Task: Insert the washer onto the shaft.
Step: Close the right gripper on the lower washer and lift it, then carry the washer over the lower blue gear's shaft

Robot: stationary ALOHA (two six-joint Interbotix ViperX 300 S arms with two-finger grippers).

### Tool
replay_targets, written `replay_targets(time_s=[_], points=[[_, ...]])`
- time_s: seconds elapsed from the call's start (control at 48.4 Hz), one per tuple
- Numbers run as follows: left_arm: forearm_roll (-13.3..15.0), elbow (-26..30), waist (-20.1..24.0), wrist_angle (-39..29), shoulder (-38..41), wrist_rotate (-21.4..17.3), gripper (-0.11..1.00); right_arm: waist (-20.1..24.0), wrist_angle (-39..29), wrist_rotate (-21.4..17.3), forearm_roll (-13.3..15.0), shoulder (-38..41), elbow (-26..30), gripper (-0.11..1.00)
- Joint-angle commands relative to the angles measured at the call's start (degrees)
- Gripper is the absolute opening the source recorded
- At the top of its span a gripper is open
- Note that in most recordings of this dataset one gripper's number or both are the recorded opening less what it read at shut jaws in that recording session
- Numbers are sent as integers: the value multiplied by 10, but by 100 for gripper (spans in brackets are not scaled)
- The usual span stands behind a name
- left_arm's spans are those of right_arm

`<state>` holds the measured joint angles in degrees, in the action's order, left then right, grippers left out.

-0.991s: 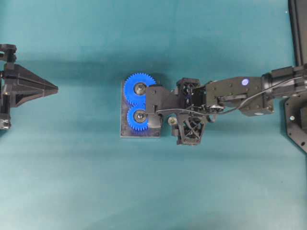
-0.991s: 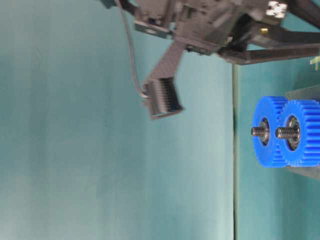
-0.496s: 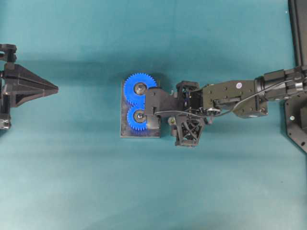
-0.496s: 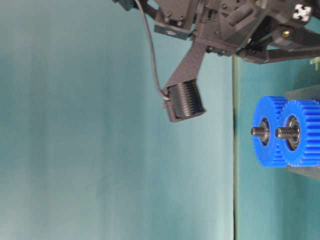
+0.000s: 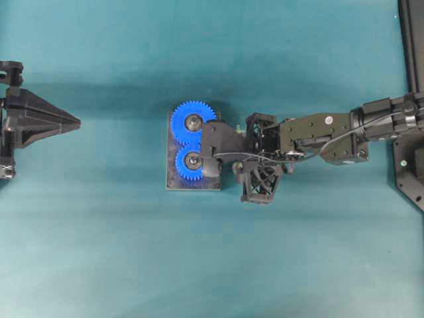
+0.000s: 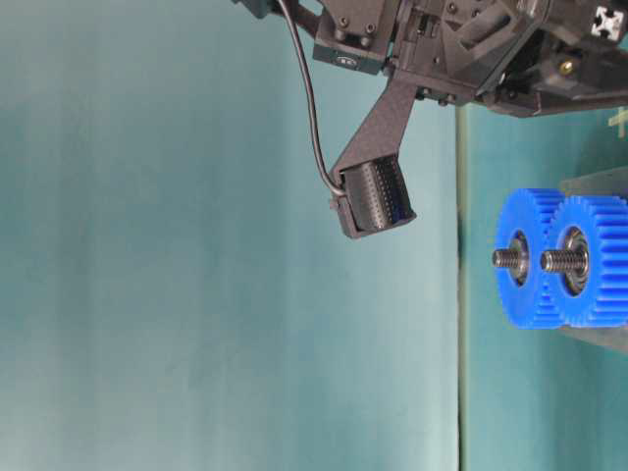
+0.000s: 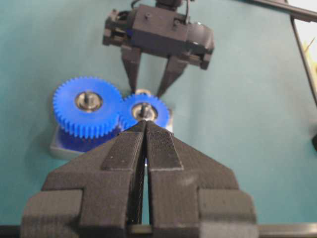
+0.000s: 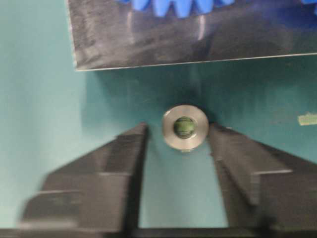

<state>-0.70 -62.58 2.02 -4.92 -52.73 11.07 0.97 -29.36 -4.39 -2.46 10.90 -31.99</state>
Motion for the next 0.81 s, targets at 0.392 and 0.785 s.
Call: replay_targets(time_s=[0.392,0.785], points=[[-2,13,1,3,3,0,0,1,-22,-25,-1,-47,9,32],[-2,12,1,3,4,0,0,0,-138,-24,25,-94,113,32]])
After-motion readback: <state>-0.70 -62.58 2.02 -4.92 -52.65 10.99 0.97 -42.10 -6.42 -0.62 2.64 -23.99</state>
